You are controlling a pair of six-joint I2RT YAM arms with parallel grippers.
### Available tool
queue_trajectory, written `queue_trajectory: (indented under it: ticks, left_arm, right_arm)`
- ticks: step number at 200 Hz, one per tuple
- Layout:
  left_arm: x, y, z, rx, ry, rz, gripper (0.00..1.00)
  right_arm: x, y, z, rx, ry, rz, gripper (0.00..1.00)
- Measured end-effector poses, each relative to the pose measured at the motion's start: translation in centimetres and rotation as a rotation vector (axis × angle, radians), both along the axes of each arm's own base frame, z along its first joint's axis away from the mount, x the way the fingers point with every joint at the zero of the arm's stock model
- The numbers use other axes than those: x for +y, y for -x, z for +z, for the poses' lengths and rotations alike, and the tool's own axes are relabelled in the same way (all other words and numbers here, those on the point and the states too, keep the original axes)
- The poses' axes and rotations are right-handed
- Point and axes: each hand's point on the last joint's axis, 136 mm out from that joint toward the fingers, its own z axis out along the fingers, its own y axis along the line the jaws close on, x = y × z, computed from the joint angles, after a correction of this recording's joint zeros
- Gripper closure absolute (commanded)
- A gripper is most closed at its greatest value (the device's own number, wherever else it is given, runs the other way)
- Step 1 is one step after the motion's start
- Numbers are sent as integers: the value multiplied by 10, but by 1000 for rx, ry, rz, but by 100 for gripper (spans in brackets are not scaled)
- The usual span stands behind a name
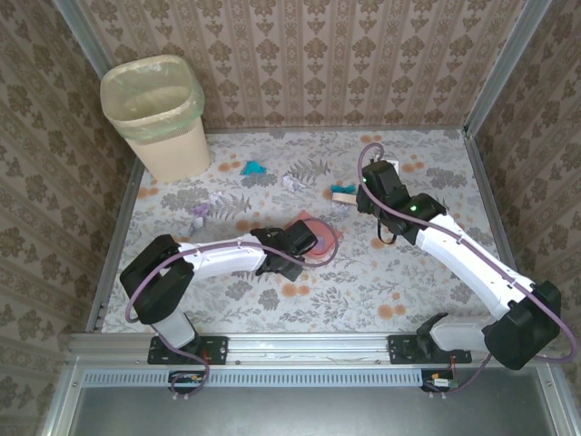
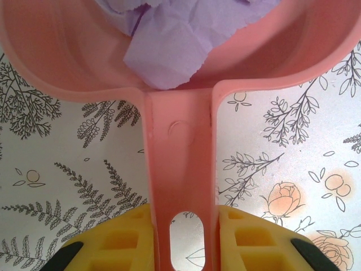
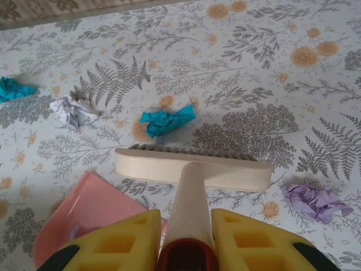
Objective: Sweep away the paper scraps from the table
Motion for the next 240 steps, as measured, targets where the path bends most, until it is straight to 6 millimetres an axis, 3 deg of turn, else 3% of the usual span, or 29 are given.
queue_trajectory:
  ticks: [78,125,150,183,240]
  left_arm:
    - [-3,1,0,8,16,-5,100]
    - [-6,2,1,13,26,-9,100]
    - [-6,2,1,13,26,-10,100]
    - [-7,4,1,13,27,-15,100]
    - [-7,4,0,16,27,-16,100]
  right_arm:
    - [17,31,15,57,-89,150,100]
    - [-6,61,74,-150,-192,123,100]
    - [-21,66,84,-223,-207,60,100]
    - [-26,50,67,-194,-150,3,100]
    - [-5,16,-1,12,-30,12,100]
